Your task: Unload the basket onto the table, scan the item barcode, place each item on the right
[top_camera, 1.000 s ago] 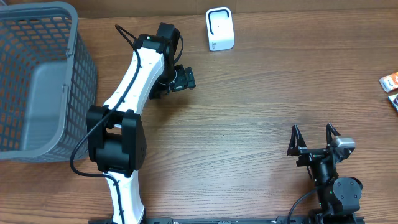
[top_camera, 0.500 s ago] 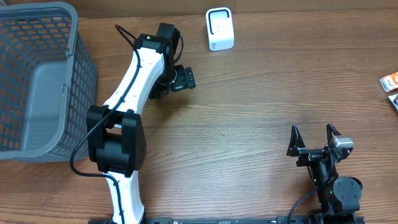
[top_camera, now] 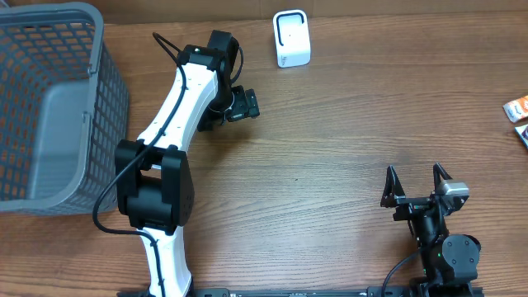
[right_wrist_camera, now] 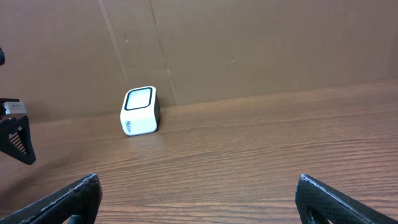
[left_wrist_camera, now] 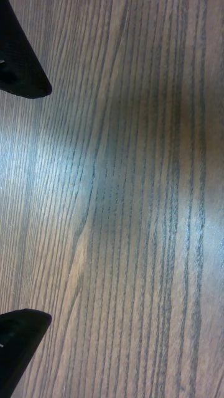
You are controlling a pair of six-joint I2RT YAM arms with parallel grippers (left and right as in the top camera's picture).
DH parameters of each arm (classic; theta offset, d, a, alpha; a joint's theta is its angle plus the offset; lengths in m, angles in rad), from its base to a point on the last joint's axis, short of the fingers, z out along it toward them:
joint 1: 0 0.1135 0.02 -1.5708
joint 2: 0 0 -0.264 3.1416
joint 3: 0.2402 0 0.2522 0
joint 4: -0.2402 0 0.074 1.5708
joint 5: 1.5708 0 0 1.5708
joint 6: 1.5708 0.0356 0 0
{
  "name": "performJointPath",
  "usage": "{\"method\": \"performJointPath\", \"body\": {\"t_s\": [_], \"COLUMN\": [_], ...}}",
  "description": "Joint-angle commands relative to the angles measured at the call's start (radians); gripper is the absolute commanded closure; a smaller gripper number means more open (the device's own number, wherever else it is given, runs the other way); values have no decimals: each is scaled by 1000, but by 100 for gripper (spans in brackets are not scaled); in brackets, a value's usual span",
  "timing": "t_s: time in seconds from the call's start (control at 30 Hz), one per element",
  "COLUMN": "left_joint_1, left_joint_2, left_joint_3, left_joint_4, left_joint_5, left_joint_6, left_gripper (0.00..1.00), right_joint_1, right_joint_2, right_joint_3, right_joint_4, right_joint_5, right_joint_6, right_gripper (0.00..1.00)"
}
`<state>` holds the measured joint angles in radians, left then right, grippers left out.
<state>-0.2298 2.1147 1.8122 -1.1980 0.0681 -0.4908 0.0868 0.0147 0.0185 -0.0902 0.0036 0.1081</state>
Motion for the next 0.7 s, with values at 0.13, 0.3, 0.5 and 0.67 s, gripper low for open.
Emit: {"method": "performJointPath", "body": {"t_s": [0.13,0.3,0.5,0.67], "left_joint_1": [-6,-6,-7,-7], "left_joint_2": [8,8,-2,-10], "left_joint_3": [-5,-5,-5,-5], "left_joint_4": [2,-6,5,79], "left_joint_5": [-1,-77,-101,-55], "left_joint_6": [-3,-2,77,138], "left_gripper": [0,0,0,0], "right_joint_1": [3,3,3,3], "right_joint_2": [-12,-12,-12,-12], "right_joint_3": [-11,-11,-11,-11], "right_joint_4": [6,6,6,6], "right_joint_5": [-5,-5,-5,-5], "right_joint_6": [-1,-1,-1,-1], "right_gripper": [0,0,0,0]}}
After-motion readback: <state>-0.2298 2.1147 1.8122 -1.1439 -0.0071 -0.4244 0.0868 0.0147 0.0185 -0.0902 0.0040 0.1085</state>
